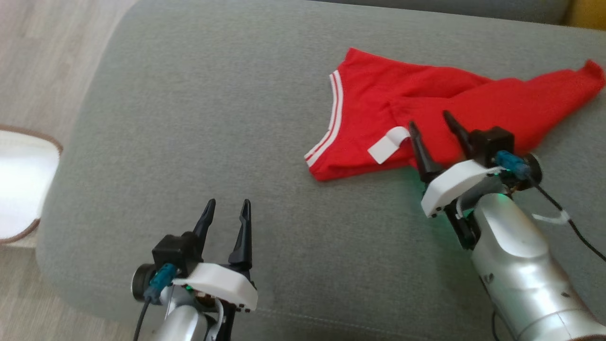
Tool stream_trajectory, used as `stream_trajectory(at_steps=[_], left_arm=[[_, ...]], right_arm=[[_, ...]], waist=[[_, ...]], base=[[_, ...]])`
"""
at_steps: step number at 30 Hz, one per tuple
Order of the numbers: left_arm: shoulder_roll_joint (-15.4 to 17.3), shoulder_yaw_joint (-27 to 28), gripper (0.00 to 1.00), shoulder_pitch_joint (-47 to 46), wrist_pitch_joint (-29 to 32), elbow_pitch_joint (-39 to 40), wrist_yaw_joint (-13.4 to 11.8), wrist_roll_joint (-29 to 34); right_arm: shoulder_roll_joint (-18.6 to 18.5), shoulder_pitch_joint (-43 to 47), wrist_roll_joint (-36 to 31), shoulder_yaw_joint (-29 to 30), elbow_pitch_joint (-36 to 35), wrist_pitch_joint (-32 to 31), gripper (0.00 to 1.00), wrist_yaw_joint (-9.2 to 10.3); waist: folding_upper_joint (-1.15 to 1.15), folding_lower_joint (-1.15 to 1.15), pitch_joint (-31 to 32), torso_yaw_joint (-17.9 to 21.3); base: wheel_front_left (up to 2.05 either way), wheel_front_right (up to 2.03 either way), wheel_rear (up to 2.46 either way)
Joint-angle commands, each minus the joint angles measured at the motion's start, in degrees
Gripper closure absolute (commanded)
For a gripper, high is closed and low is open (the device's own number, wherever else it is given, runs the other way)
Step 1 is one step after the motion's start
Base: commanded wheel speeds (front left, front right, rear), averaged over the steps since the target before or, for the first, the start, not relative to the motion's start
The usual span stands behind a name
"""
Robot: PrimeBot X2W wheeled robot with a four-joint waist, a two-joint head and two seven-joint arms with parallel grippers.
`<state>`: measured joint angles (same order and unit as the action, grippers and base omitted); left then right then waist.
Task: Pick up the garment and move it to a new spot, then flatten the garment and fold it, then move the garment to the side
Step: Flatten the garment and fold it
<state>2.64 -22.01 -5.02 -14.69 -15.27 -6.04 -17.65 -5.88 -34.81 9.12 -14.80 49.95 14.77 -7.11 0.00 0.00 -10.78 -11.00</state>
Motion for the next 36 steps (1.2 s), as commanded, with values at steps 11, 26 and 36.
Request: stream_trajectory(at_steps=[11, 26, 36], left_arm=[[0.2, 0.6, 0.0, -0.7, -0.3, 2.1, -0.4, -1.2], [0.2, 1.4, 0.0, -1.9, -0.3, 3.5, -0.6, -0.7], [0.2, 2.6, 0.0, -3.3, -0.3, 4.1, 0.2, 0.5]], right_arm=[[2.1, -8.4, -1.0, -2.0, 12.8, -2.8, 0.04, -0.37], [2.6, -9.8, -5.2, 8.9, 12.0, 0.2, 1.0, -0.37], [3.0, 0.2, 1.3, 12.5, -3.3, 0.2, 1.0, -0.37]], waist=[[0.0, 0.0, 0.0, -4.7], [0.0, 0.0, 0.4, -1.2], [0.0, 0.0, 2.1, 6.6]], base=[[0.0, 0.0, 0.0], [0.0, 0.0, 0.0], [0.0, 0.0, 0.0]])
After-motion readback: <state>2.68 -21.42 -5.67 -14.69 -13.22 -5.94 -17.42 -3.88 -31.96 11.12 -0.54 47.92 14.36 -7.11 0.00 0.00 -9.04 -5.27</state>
